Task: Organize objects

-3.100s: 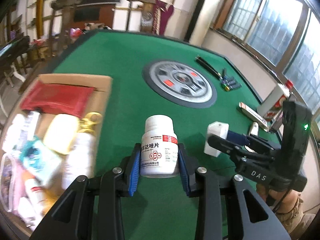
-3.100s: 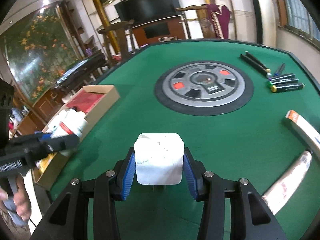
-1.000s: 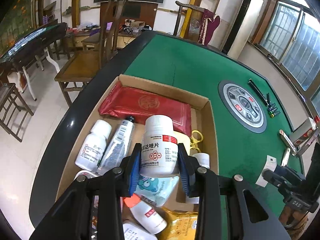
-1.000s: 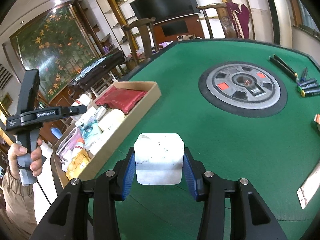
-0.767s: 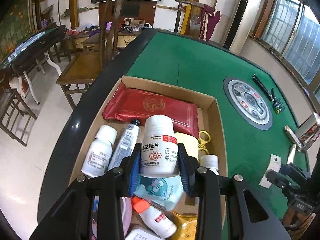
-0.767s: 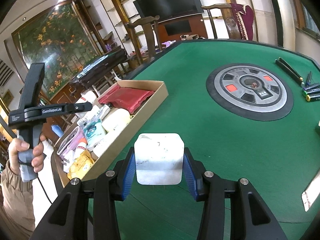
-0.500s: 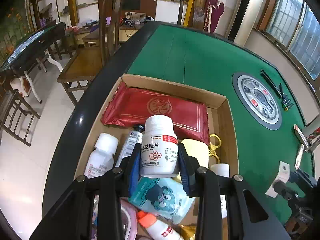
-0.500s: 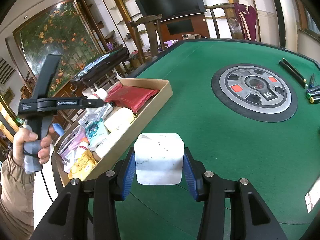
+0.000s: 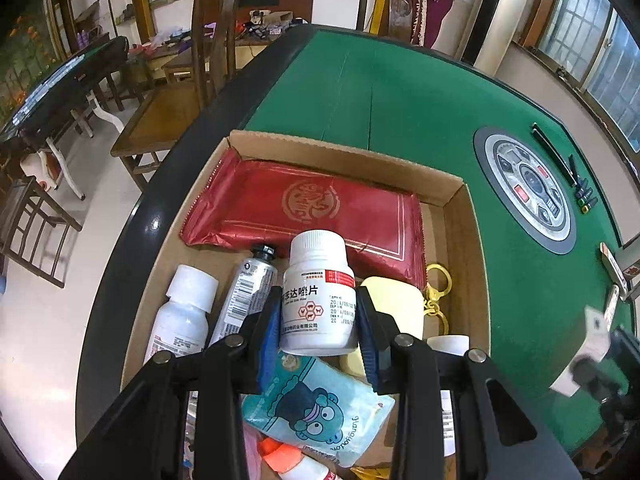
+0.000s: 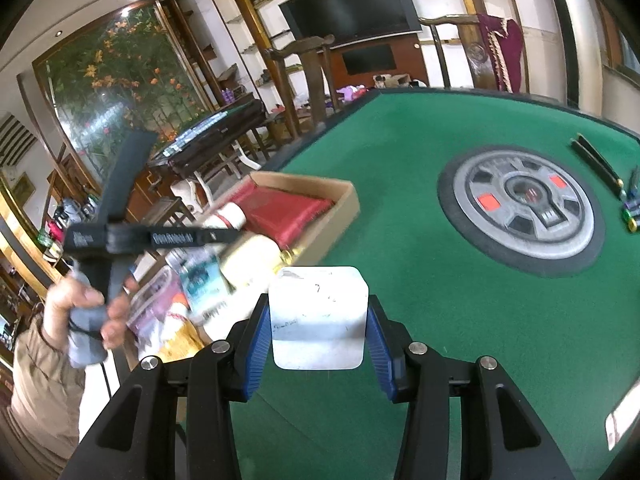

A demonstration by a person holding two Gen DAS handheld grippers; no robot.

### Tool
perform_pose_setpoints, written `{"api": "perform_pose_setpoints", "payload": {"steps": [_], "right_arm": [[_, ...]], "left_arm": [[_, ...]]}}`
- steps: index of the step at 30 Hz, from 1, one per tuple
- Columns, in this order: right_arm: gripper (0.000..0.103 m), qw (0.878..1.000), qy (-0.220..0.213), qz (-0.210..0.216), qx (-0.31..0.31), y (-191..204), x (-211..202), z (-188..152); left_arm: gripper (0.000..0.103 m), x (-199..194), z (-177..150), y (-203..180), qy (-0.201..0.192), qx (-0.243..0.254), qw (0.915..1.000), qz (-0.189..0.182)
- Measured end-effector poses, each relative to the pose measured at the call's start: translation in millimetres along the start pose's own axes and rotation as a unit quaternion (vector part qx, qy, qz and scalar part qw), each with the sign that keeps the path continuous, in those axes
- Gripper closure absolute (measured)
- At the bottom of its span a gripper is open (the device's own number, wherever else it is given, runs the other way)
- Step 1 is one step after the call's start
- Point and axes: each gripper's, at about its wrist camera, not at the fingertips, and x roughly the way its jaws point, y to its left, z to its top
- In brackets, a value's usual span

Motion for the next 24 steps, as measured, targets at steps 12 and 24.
{"api": "perform_pose_setpoints", "payload": {"steps": [12,24], "right_arm": [[0.054,0.998,0.006,0.047,0.045,23,39,34],[0.054,0.997,0.013,0.041,0.058,17,59,47]], "left_arm": [[0.069,10,0,6,0.012,-0.004,0.9999,0.001],[0.069,21,-2,6,0.025,-0.002,0.9997,-0.005]]}}
